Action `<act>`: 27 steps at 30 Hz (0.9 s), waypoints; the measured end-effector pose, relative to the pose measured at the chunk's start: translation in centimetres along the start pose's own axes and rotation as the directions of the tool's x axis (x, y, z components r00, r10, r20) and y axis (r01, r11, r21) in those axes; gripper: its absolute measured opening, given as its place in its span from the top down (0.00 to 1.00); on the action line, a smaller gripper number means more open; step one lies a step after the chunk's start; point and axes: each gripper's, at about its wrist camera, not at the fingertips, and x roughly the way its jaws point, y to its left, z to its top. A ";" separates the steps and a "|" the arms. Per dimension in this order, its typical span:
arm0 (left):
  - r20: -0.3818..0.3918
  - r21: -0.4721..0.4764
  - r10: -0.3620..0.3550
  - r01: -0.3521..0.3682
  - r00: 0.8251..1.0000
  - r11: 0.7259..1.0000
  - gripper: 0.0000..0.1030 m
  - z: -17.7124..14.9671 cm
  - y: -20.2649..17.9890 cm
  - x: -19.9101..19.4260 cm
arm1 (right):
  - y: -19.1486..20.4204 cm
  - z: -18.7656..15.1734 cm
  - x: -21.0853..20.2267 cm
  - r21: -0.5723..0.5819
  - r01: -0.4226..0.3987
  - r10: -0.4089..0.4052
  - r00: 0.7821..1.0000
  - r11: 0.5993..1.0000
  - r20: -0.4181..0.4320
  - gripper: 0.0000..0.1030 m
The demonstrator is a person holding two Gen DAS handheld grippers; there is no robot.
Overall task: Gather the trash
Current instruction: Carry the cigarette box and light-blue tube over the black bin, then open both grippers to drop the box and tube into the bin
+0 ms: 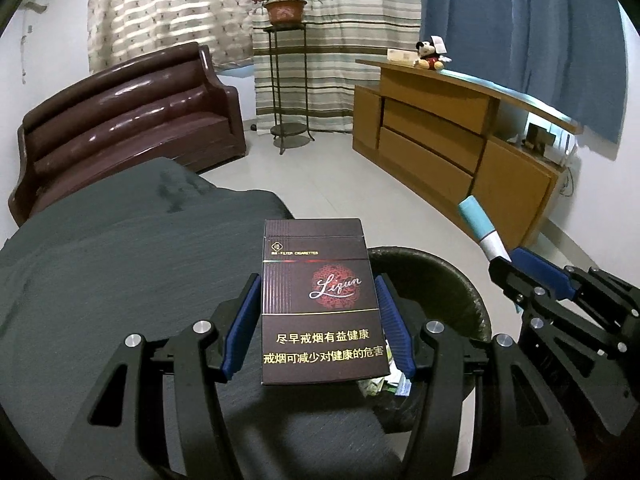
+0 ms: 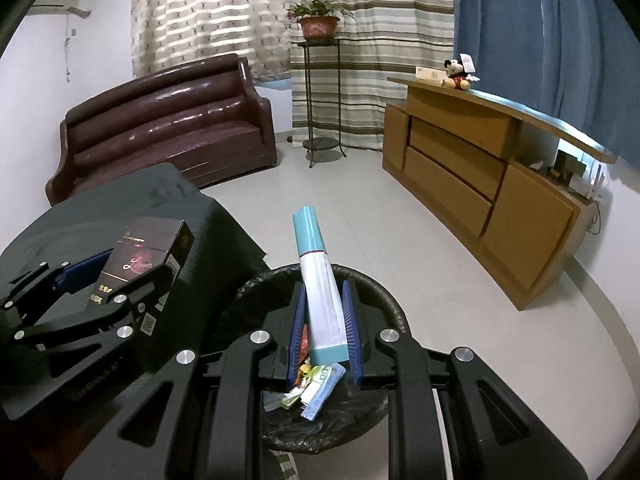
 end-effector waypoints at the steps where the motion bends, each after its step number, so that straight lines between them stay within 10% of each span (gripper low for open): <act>1: -0.001 0.003 -0.001 0.001 1.000 1.000 0.46 0.1 -0.3 0.2 | -0.2 0.0 0.2 0.005 0.001 -0.001 1.000 1.000 -0.002 0.81; 27: -0.068 0.019 -0.008 0.009 0.998 1.000 0.37 1.1 -1.5 3.2 | -2.0 -0.3 2.7 0.092 -0.007 0.011 0.999 0.996 -0.045 0.68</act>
